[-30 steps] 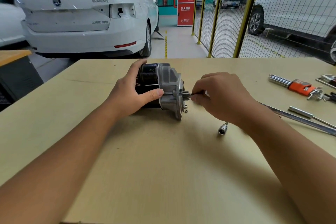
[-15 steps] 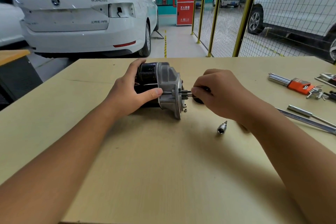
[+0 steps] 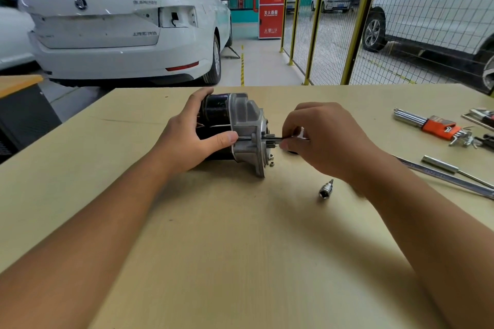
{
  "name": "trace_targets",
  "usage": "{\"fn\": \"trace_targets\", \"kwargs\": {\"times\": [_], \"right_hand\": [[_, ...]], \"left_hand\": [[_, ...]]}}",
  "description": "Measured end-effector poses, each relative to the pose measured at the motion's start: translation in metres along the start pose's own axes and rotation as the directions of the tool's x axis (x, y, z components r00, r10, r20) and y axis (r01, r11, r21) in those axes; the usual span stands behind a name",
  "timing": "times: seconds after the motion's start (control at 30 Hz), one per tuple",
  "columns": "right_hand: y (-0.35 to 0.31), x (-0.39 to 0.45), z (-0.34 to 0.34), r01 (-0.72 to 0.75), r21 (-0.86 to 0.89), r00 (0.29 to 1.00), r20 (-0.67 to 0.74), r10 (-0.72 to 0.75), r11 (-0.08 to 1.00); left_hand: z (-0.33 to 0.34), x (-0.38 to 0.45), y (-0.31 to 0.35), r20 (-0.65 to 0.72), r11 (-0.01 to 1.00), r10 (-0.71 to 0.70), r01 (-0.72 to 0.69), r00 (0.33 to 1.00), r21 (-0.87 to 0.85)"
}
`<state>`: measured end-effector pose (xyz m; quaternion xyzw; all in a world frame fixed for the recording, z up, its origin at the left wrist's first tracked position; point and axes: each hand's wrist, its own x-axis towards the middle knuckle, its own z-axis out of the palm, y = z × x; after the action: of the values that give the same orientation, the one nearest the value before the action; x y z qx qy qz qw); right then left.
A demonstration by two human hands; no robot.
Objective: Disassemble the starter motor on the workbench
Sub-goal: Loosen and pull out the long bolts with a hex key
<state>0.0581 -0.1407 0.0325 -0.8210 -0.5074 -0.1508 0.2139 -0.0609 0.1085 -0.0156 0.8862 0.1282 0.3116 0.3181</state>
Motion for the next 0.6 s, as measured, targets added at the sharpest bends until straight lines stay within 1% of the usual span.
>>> {"fn": "trace_targets", "kwargs": {"times": [0.17,0.3,0.43,0.6], "right_hand": [[0.0018,0.0002,0.0026,0.009,0.089,1.0,0.004,-0.009,0.996],[0.0027,0.001,0.006,-0.009,0.119,1.0,-0.013,0.01,0.993],[0.0047,0.002,0.0061,-0.011,0.086,0.999,0.054,0.006,0.996],[0.0025,0.0003,0.004,-0.003,0.019,0.999,0.044,0.002,1.0]], "left_hand": [[0.0,-0.0003,-0.0003,0.005,1.0,0.002,-0.002,1.0,0.003],[-0.0002,-0.0006,0.0003,0.007,1.0,0.007,-0.007,1.0,0.002],[0.0,-0.0011,0.001,0.011,1.0,0.007,-0.007,1.0,0.004],[0.0001,-0.0009,0.0009,0.011,1.0,0.003,-0.003,1.0,0.002]]}}
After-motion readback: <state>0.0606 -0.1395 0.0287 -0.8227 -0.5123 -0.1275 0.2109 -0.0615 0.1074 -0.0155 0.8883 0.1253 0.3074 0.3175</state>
